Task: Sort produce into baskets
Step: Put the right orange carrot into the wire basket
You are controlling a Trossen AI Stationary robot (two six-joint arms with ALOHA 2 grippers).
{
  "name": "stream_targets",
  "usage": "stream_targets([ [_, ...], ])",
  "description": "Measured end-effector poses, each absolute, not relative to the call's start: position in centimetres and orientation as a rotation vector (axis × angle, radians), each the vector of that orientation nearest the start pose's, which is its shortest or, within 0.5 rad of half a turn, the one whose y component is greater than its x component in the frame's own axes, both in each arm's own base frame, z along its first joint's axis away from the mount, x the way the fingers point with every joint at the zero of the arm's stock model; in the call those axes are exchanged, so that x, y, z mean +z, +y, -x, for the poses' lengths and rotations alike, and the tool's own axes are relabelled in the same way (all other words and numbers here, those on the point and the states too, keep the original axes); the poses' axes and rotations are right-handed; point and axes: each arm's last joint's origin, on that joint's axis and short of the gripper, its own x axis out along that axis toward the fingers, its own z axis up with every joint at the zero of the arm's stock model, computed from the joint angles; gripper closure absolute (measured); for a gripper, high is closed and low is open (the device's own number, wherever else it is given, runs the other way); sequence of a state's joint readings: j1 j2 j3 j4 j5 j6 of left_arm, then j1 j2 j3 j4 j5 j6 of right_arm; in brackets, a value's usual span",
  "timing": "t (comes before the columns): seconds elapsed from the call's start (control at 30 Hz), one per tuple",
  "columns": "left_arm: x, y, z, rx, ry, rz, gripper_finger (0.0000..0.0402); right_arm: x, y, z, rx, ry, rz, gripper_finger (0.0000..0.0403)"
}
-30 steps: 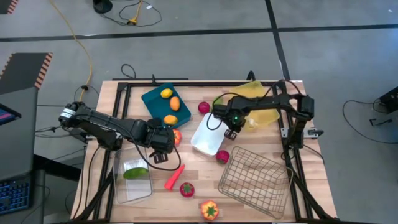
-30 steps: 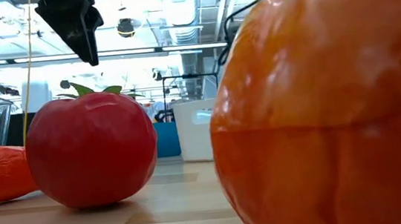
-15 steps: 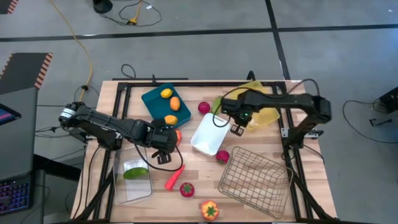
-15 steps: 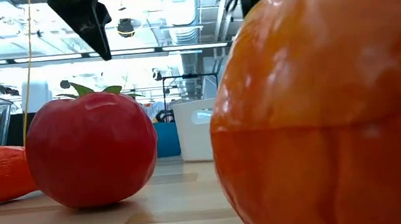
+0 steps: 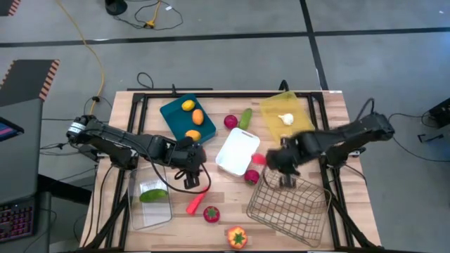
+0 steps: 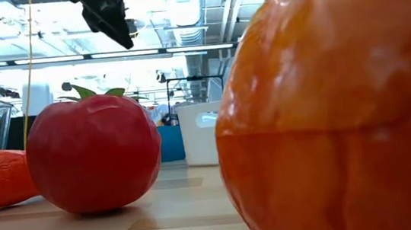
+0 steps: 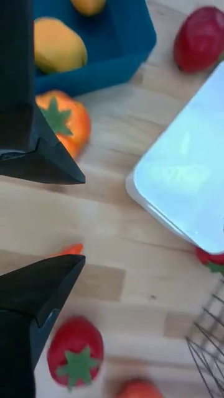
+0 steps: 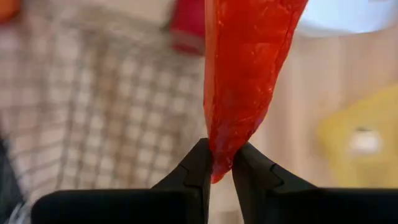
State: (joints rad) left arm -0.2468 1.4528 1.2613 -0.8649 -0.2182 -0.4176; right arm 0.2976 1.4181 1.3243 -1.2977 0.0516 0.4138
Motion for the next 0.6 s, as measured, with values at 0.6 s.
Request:
stream_targets([
  [0.6, 29.3, -9.2, -27.6, 0.197, 0.993, 0.281, 0.022, 26.4, 16.1, -22.9, 0.133, 1.559, 0.058, 0.0296],
])
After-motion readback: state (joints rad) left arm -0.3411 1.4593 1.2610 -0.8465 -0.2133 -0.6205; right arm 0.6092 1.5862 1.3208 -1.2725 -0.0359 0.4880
